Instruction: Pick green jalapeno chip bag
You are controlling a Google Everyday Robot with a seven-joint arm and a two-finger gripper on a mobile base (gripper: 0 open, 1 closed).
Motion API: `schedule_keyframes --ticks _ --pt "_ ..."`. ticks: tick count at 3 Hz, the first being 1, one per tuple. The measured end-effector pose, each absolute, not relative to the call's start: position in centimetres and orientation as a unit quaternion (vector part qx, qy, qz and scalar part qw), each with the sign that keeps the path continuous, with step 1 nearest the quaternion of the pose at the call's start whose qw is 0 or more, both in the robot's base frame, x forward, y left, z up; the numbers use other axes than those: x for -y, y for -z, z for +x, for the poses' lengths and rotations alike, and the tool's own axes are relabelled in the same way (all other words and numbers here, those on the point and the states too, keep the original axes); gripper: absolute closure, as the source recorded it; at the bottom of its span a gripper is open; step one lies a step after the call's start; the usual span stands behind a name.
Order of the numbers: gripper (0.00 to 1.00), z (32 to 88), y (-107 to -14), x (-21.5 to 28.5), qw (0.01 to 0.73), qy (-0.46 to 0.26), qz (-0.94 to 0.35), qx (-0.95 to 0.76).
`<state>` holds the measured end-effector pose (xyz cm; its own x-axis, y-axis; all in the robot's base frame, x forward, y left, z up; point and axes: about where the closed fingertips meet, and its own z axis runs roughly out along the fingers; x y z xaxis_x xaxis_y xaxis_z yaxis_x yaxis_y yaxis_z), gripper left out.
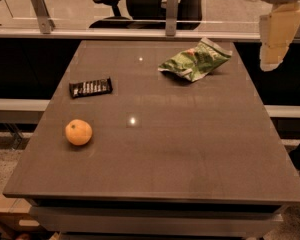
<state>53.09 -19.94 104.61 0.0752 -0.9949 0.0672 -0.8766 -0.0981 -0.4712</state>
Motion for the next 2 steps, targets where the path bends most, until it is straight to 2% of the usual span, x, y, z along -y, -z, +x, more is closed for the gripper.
schedule_keyframes --ticks 2 --pt "0.0 57.3 -103.7 19.2 0.153 0.191 -0.716 -0.653"
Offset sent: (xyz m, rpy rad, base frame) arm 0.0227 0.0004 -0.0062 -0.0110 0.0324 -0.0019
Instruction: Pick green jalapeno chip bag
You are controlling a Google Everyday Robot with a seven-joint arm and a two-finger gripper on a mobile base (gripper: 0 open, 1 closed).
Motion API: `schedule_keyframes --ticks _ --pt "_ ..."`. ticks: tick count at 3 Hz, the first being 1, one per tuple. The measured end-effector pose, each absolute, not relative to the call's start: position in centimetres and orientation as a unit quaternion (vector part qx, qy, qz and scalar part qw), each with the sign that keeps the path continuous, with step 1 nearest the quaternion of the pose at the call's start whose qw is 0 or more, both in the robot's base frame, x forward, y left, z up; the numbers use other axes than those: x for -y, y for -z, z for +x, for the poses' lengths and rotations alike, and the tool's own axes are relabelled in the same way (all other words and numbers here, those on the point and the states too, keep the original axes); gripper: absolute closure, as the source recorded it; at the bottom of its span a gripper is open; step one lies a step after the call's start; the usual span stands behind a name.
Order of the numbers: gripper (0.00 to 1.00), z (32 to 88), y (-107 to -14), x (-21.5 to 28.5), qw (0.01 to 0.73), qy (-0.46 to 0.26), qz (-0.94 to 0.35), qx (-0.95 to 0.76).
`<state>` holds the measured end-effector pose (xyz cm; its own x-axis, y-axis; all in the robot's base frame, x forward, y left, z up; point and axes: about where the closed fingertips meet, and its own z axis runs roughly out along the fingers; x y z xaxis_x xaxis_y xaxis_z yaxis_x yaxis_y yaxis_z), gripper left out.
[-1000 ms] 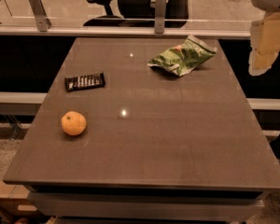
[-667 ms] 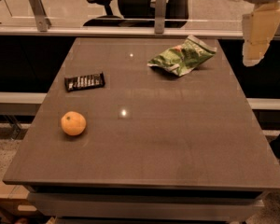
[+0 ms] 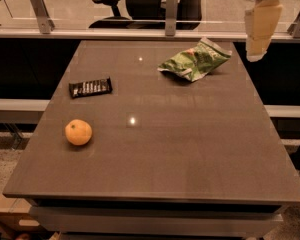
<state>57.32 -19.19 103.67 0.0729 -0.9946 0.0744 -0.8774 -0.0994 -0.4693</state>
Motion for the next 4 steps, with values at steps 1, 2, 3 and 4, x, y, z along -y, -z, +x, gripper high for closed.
schedule_keyframes --ticks 1,2,3,4 --pt "0.0 59.6 -101.8 18.3 0.143 0.178 -0.726 -0.648" --pt "0.0 62.3 -98.8 17.0 0.126 0.148 -0.744 -0.639" --pt "0.0 64.5 -95.8 15.9 0.105 0.119 -0.76 -0.63" --pt "0.0 66.1 -93.5 15.2 0.09 0.098 -0.772 -0.621"
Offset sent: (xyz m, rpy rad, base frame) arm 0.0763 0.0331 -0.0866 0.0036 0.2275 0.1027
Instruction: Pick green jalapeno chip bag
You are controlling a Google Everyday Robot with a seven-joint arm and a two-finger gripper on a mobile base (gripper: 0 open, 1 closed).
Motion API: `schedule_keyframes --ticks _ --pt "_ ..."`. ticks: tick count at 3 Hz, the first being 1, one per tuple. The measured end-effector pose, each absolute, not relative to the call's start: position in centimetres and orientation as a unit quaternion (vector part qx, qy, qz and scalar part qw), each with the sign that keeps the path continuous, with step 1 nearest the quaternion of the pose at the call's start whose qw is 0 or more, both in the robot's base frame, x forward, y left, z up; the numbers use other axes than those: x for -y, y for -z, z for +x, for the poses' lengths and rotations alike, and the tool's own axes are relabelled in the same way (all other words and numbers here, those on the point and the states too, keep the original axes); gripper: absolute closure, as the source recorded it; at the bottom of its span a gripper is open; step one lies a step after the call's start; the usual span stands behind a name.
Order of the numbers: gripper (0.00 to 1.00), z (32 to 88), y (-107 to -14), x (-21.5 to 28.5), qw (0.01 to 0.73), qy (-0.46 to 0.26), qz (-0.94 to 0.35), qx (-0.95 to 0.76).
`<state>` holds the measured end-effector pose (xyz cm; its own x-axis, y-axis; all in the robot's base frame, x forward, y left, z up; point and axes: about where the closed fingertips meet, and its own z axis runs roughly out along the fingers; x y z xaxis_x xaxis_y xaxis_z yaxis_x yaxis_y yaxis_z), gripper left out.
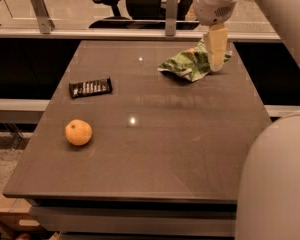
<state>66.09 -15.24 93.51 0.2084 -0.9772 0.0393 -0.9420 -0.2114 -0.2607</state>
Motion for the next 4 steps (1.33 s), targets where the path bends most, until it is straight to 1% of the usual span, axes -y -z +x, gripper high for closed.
schedule_keyframes --ticks 2,4 --pt "0.0 68.7 -89.7 14.0 0.069 0.067 -0.79 -0.606" --pt "0.0 70.7 -87.6 13.6 0.059 0.059 -0.797 -0.599"
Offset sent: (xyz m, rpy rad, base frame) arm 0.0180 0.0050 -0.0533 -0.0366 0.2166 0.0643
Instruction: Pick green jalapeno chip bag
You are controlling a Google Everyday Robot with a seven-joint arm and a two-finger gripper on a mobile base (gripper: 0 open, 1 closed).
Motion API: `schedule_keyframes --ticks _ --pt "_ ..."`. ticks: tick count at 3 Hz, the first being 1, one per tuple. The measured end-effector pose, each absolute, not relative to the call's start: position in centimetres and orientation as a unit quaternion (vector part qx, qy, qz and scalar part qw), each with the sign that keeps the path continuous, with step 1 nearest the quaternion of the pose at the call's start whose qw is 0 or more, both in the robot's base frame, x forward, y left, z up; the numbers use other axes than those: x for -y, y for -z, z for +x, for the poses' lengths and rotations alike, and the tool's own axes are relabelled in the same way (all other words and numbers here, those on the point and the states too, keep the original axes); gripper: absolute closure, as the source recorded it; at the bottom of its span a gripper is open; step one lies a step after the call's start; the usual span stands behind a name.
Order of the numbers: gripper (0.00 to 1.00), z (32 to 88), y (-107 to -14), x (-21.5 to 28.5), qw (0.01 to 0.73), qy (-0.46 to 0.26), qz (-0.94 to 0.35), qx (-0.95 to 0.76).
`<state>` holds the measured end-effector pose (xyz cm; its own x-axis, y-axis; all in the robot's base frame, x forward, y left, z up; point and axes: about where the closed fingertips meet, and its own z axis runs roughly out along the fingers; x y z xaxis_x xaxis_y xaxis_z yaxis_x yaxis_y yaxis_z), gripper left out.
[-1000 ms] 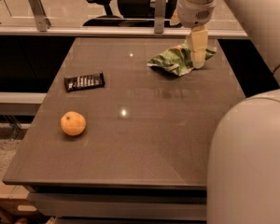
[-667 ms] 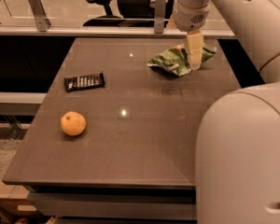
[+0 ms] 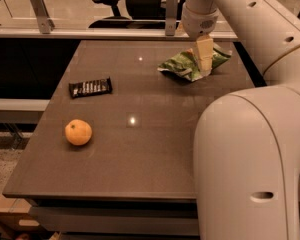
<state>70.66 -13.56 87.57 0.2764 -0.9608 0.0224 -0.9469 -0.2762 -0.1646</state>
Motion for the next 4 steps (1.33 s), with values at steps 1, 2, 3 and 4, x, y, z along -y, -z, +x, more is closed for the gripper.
schedule_keyframes --ticks 1,2,3,4 --pt "0.0 71.1 -86.5 14.0 0.053 0.053 -0.794 -0.604" --pt "0.0 71.4 -85.1 14.8 0.046 0.046 -0.788 -0.613" --pt "0.0 71.6 -84.1 15.5 0.041 0.042 -0.783 -0.62" --pt "0.0 72.0 -83.1 15.8 0.03 0.039 -0.782 -0.622"
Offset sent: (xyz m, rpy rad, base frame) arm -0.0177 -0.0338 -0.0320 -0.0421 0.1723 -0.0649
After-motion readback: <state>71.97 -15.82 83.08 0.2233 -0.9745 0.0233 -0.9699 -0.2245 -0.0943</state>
